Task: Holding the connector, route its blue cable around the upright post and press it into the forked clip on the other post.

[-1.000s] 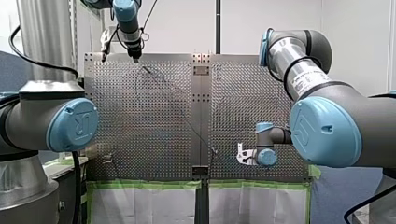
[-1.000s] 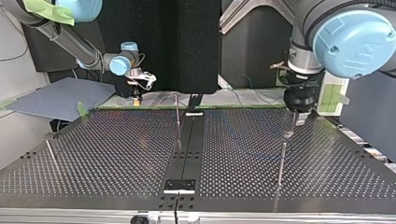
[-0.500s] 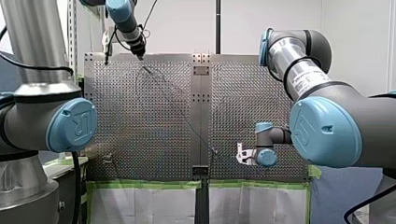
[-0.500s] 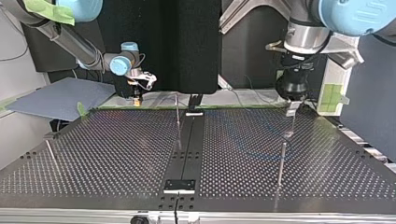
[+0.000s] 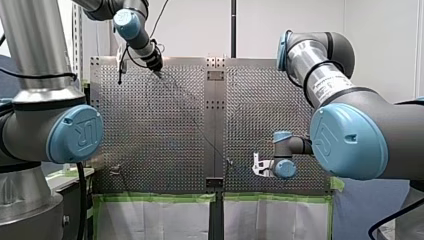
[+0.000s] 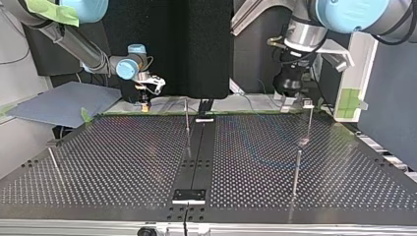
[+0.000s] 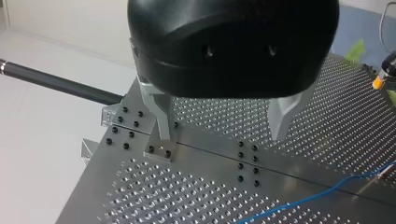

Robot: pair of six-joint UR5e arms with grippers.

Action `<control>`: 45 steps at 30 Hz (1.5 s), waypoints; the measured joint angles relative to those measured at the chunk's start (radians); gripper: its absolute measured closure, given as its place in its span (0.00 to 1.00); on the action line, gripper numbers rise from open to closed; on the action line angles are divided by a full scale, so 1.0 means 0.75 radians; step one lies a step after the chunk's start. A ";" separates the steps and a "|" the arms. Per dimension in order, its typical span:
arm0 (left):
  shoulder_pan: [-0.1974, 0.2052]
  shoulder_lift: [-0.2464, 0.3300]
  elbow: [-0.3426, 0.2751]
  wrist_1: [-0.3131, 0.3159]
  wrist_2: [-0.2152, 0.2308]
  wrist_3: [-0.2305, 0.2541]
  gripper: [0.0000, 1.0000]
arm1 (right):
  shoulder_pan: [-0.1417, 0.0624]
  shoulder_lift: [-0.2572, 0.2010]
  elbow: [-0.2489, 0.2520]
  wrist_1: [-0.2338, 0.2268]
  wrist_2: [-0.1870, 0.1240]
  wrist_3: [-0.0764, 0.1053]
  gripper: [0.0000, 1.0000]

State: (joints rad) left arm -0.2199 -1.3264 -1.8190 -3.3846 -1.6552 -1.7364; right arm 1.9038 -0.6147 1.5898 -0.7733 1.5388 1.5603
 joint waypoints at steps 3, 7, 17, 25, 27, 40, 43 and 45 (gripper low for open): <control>-0.009 -0.003 -0.038 0.038 -0.033 -0.031 0.00 | 0.000 0.000 0.000 0.000 0.000 0.000 1.00; -0.013 -0.007 -0.087 0.087 -0.058 -0.077 0.00 | 0.001 0.000 0.000 0.001 0.000 0.000 1.00; -0.032 -0.009 -0.205 0.205 -0.064 -0.072 0.00 | 0.001 0.000 -0.001 0.006 0.000 -0.002 1.00; -0.041 -0.011 -0.300 0.300 -0.068 -0.076 0.00 | 0.001 0.000 0.000 0.006 0.000 -0.002 1.00; -0.046 -0.011 -0.325 0.325 -0.068 -0.096 0.00 | 0.001 0.000 0.000 0.006 0.000 -0.002 1.00; -0.098 -0.023 -0.382 0.473 -0.020 -0.042 0.00 | 0.001 0.000 0.000 0.005 0.000 0.000 1.00; -0.111 -0.030 -0.382 0.504 -0.009 -0.057 0.00 | 0.001 0.000 0.000 0.006 0.000 0.000 1.00; -0.120 -0.032 -0.382 0.524 -0.007 -0.051 0.00 | 0.001 0.000 0.000 0.006 0.000 -0.001 1.00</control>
State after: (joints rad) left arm -0.3097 -1.3506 -2.1054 -2.9914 -1.6602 -1.7750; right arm 1.9045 -0.6148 1.5897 -0.7689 1.5387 1.5599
